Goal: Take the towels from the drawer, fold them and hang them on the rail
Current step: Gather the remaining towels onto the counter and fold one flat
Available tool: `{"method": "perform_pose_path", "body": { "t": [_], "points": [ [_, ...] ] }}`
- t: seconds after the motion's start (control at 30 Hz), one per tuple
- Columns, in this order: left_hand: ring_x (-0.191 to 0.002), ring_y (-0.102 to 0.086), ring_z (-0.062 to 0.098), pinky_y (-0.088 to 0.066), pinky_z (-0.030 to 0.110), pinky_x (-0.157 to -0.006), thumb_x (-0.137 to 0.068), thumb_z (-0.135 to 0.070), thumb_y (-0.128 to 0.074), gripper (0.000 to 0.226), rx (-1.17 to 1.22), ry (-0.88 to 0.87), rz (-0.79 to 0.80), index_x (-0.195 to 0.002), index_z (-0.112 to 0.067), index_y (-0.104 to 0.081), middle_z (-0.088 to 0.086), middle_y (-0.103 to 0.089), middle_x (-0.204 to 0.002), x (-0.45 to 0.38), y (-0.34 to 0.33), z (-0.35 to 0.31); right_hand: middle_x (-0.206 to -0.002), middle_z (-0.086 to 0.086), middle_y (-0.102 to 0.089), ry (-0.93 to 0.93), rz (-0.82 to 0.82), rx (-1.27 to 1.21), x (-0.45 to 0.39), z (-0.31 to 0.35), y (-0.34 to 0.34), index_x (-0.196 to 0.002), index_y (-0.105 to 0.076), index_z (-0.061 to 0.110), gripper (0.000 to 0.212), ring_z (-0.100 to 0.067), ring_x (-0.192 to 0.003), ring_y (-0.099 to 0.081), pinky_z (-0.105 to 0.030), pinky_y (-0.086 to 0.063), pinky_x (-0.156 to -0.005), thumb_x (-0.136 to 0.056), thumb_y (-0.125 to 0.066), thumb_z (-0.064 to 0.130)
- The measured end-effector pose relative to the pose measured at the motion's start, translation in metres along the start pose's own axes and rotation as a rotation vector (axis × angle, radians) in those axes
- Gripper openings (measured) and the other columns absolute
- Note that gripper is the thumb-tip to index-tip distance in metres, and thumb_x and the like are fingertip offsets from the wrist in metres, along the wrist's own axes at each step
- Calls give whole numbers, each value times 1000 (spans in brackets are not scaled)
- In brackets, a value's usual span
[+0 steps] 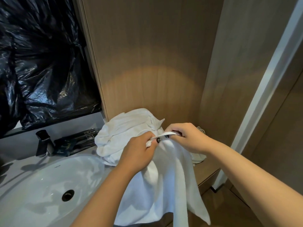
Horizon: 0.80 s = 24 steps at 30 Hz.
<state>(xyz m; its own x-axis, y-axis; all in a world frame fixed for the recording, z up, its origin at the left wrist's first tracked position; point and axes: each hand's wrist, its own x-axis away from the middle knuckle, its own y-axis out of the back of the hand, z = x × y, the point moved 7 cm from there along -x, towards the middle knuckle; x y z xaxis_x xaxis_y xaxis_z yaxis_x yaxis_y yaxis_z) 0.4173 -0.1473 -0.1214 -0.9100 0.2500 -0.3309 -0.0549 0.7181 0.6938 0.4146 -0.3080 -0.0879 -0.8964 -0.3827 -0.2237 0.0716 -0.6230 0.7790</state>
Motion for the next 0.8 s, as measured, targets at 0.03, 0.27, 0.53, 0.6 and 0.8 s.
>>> {"method": "perform_pose_path", "body": {
  "t": [0.03,0.27,0.53,0.6,0.8],
  "points": [
    [-73,-58,17,-52,43,-68,-95,-36,-53,17,-11,12,-25,-81,-28,-58,-10,-61,-72,-1,1,2,-97,4,-70,-17,-4,31,3,-6,0,-102,-71,16,18,-14,-92,-62,-37,-50,-83,-97,-55,10],
    [-75,-57,15,-44,31,-62,-95,-32,-53,20,-22,144,-138,-75,-29,-56,-11,-62,-72,-2,0,21,-101,9,-68,-172,-62,185,32,-60,4,-105,-69,25,22,-12,-93,-62,-37,-52,-83,-92,-57,13],
    [-77,-55,14,-34,27,-56,-95,-30,-50,21,39,364,-269,-76,-29,-58,-8,-61,-76,-3,19,69,-88,5,-67,-361,-173,297,56,-100,38,-93,-66,30,17,-17,-81,-59,-39,-52,-70,-97,-56,17],
    [-84,-59,20,-37,27,-61,-94,-29,-53,13,90,365,-252,-84,-29,-61,-10,-62,-80,-3,15,69,-83,4,-67,-337,-198,294,55,-92,43,-90,-66,31,16,-17,-77,-60,-43,-52,-68,-96,-57,20],
    [-95,-59,-10,-39,0,-73,-86,-35,-68,53,249,89,154,-133,-49,-47,-28,-61,-105,2,-34,14,-89,8,-70,-173,-105,320,38,-48,32,-103,-71,27,18,-10,-77,-61,-33,-49,-63,-95,-58,17]
  ]
}}
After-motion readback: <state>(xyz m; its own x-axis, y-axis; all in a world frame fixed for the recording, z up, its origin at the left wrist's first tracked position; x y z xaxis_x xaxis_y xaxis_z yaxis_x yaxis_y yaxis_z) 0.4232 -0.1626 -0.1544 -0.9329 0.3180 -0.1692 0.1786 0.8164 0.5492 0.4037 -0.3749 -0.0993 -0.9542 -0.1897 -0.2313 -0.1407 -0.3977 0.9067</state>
